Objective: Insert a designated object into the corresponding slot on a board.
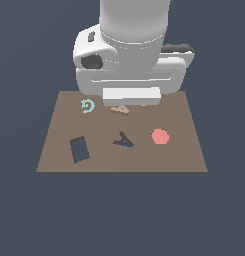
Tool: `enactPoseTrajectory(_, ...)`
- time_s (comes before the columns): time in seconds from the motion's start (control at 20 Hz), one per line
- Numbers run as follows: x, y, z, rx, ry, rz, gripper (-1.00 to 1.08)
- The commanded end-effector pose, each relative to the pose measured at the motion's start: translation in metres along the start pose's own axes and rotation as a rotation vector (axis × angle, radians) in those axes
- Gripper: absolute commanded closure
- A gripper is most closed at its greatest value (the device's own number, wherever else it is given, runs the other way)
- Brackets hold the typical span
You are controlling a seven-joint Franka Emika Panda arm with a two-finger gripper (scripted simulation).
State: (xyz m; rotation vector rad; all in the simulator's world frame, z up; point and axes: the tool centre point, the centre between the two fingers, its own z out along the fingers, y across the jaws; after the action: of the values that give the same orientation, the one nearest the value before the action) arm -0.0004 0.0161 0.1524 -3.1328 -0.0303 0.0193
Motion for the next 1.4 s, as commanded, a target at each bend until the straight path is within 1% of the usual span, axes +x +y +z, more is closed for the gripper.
enactPoseTrajectory(0.0, 0.000, 0.000, 0.000, 0.000, 0.000, 0.000, -0.92)
enactPoseTrajectory(0.3, -0.002, 0.000, 0.003, 0.000, 0.000, -0.026, -0.92)
enactPoseTrajectory(0.65, -0.008, -0.001, 0.013, -0.002, 0.001, -0.122, -0.92)
enactPoseTrajectory(1.0, -0.018, -0.001, 0.031, -0.004, 0.002, -0.288, -0.92)
enactPoseTrajectory(1.35, -0.033, 0.002, 0.057, -0.006, 0.004, -0.520, -0.92)
